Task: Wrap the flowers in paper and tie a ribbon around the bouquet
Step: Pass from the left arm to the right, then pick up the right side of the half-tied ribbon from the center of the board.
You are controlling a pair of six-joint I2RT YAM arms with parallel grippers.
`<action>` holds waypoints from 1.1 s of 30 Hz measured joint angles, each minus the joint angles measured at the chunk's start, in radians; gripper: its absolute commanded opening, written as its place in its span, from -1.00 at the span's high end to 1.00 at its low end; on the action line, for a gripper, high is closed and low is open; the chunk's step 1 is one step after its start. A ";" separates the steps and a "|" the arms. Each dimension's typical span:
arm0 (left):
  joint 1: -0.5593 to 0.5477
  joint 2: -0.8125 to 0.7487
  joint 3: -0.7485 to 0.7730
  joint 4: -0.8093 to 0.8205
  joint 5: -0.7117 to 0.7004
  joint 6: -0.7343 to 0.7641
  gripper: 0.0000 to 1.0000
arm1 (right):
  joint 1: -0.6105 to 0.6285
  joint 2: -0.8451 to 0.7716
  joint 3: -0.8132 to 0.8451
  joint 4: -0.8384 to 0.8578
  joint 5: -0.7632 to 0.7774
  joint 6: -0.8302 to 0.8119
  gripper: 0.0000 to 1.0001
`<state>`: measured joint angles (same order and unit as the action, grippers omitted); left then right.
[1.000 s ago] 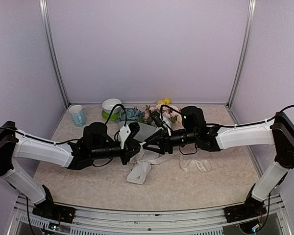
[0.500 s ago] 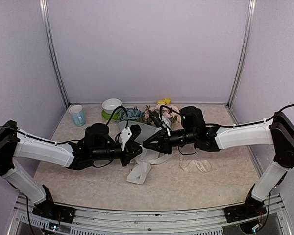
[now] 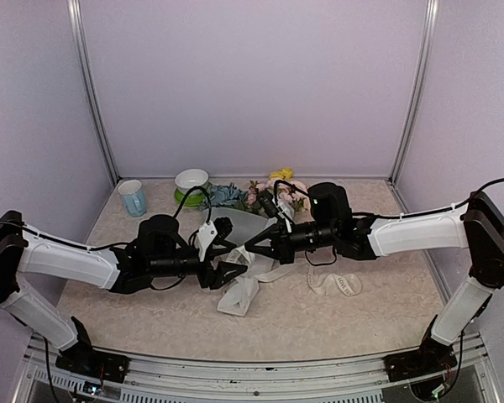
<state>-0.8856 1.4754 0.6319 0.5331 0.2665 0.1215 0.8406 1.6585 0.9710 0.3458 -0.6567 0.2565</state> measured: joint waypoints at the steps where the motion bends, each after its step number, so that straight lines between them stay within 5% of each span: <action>1: 0.009 -0.019 -0.021 -0.003 0.006 0.002 -0.48 | 0.000 0.000 0.000 0.000 0.006 0.002 1.00; 6: 0.026 -0.061 -0.051 -0.019 0.022 0.014 -0.54 | 0.000 0.000 0.000 0.005 0.031 0.037 1.00; 18: -0.021 0.078 0.053 0.050 -0.097 -0.043 0.21 | 0.000 0.000 -0.032 0.107 0.146 0.165 1.00; 25: -0.045 0.109 0.072 0.080 -0.092 -0.076 -0.07 | 0.000 0.000 -0.035 0.119 0.195 0.184 1.00; 28: -0.058 0.118 0.085 0.082 -0.087 -0.087 -0.05 | 0.000 0.000 -0.037 0.123 0.211 0.187 1.00; 30: -0.062 0.124 0.091 0.087 -0.086 -0.093 0.25 | 0.000 -0.004 -0.040 0.124 0.217 0.187 1.00; 33: -0.065 0.133 0.096 0.093 -0.097 -0.105 1.00 | 0.000 -0.009 -0.047 0.126 0.221 0.191 1.00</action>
<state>-0.9508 1.6081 0.7277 0.6266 0.1692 0.0166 0.8410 1.6497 0.9241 0.4717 -0.4358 0.4473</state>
